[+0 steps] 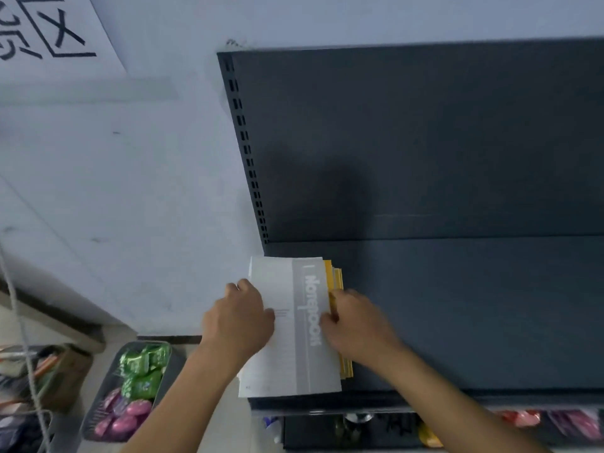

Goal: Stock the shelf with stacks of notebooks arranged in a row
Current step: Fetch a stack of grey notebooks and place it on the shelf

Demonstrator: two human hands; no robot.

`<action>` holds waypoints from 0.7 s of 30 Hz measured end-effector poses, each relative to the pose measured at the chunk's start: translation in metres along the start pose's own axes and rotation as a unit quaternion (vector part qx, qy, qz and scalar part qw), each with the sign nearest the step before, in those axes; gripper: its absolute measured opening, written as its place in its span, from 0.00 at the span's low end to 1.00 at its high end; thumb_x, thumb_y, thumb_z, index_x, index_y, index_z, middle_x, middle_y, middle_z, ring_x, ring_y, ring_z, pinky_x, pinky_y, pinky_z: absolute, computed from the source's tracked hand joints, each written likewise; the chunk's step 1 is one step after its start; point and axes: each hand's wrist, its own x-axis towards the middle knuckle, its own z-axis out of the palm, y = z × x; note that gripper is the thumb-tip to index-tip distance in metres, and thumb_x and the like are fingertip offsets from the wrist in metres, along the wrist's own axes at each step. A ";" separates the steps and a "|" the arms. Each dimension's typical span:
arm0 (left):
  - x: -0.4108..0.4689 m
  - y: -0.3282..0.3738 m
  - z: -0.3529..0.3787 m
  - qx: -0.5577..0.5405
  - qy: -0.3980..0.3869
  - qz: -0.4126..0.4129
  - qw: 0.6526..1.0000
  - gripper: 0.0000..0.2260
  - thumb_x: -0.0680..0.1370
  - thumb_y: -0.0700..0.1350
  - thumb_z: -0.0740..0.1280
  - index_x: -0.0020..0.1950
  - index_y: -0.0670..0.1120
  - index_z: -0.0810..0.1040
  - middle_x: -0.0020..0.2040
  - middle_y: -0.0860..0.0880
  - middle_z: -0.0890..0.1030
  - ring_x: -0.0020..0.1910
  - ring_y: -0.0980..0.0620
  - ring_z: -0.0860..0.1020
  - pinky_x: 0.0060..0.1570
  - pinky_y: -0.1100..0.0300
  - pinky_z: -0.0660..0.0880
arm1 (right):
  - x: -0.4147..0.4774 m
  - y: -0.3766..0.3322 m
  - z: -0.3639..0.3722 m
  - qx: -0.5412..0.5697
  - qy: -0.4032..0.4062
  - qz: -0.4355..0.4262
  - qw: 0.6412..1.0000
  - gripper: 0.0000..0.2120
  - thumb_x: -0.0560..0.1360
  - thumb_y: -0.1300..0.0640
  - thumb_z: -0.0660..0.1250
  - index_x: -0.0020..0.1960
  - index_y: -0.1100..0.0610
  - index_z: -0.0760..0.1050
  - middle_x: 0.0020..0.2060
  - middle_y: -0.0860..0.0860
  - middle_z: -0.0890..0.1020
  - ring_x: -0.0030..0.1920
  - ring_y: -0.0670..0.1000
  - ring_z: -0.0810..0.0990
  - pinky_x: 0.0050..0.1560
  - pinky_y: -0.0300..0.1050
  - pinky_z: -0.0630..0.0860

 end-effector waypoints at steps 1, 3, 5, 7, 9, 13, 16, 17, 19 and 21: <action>0.001 -0.004 -0.001 0.001 -0.002 0.012 1.000 0.15 0.80 0.55 0.63 0.58 0.45 0.67 0.51 0.48 0.71 0.48 0.46 0.75 0.42 0.55 0.70 | -0.001 -0.005 0.002 0.001 -0.001 0.014 1.000 0.06 0.79 0.52 0.59 0.47 0.53 0.70 0.47 0.50 0.73 0.46 0.53 0.77 0.48 0.52 0.78; 0.003 -0.013 -0.003 -0.015 -0.003 0.031 0.999 0.13 0.79 0.53 0.64 0.54 0.46 0.65 0.48 0.50 0.69 0.46 0.49 0.71 0.42 0.55 0.69 | -0.004 -0.013 0.008 -0.001 0.003 0.038 0.999 0.07 0.80 0.52 0.58 0.46 0.54 0.68 0.50 0.51 0.71 0.46 0.54 0.76 0.48 0.51 0.76; 0.006 -0.019 -0.003 -0.040 -0.011 0.043 0.998 0.12 0.78 0.51 0.65 0.52 0.46 0.64 0.48 0.50 0.69 0.47 0.50 0.70 0.43 0.56 0.69 | -0.008 -0.019 0.014 -0.017 0.013 0.051 0.998 0.08 0.81 0.51 0.58 0.47 0.54 0.69 0.51 0.50 0.69 0.45 0.53 0.74 0.45 0.48 0.73; 0.008 -0.024 -0.003 -0.067 -0.017 0.051 0.996 0.12 0.78 0.49 0.66 0.51 0.46 0.65 0.48 0.50 0.69 0.46 0.50 0.70 0.43 0.57 0.69 | -0.012 -0.025 0.019 -0.033 0.025 0.057 0.998 0.09 0.81 0.50 0.59 0.47 0.55 0.69 0.52 0.50 0.68 0.45 0.53 0.72 0.44 0.46 0.71; 0.010 -0.028 -0.002 -0.093 -0.018 0.058 0.994 0.11 0.77 0.48 0.67 0.51 0.46 0.66 0.48 0.50 0.71 0.44 0.50 0.71 0.42 0.58 0.68 | -0.015 -0.029 0.023 -0.036 0.041 0.057 0.997 0.10 0.81 0.50 0.60 0.46 0.55 0.68 0.53 0.51 0.68 0.44 0.53 0.73 0.44 0.47 0.73; 0.013 -0.035 0.000 -0.122 -0.007 0.055 0.991 0.12 0.76 0.48 0.67 0.55 0.46 0.68 0.50 0.49 0.75 0.44 0.50 0.73 0.41 0.59 0.67 | -0.017 -0.034 0.026 -0.064 0.058 0.043 0.995 0.11 0.82 0.48 0.59 0.47 0.54 0.67 0.54 0.51 0.68 0.46 0.51 0.72 0.44 0.44 0.72; 0.015 -0.040 -0.001 -0.139 0.013 0.036 0.990 0.14 0.76 0.52 0.68 0.57 0.46 0.72 0.50 0.49 0.79 0.46 0.48 0.76 0.43 0.57 0.70 | -0.018 -0.032 0.031 -0.092 0.059 0.022 0.994 0.16 0.82 0.45 0.57 0.61 0.57 0.71 0.59 0.52 0.67 0.55 0.52 0.73 0.49 0.45 0.76; 0.017 -0.042 -0.001 -0.145 0.016 0.029 0.989 0.15 0.76 0.53 0.69 0.56 0.46 0.73 0.50 0.49 0.79 0.47 0.47 0.77 0.44 0.56 0.71 | -0.017 -0.031 0.033 -0.102 0.060 0.015 0.993 0.19 0.83 0.44 0.57 0.65 0.57 0.70 0.60 0.52 0.67 0.58 0.52 0.73 0.50 0.45 0.76; 0.019 -0.045 -0.001 -0.155 0.006 0.021 0.988 0.14 0.75 0.53 0.71 0.54 0.46 0.76 0.48 0.50 0.80 0.46 0.48 0.78 0.43 0.56 0.74 | -0.016 -0.031 0.035 -0.112 0.066 0.007 0.991 0.22 0.83 0.43 0.56 0.68 0.57 0.69 0.61 0.52 0.67 0.61 0.52 0.71 0.50 0.45 0.76; 0.021 -0.047 -0.002 -0.159 -0.013 0.014 0.987 0.13 0.74 0.52 0.72 0.52 0.45 0.77 0.46 0.49 0.81 0.45 0.48 0.79 0.44 0.55 0.77 | -0.015 -0.030 0.036 -0.116 0.072 0.005 0.991 0.22 0.83 0.42 0.56 0.68 0.57 0.70 0.61 0.52 0.67 0.61 0.52 0.71 0.50 0.45 0.76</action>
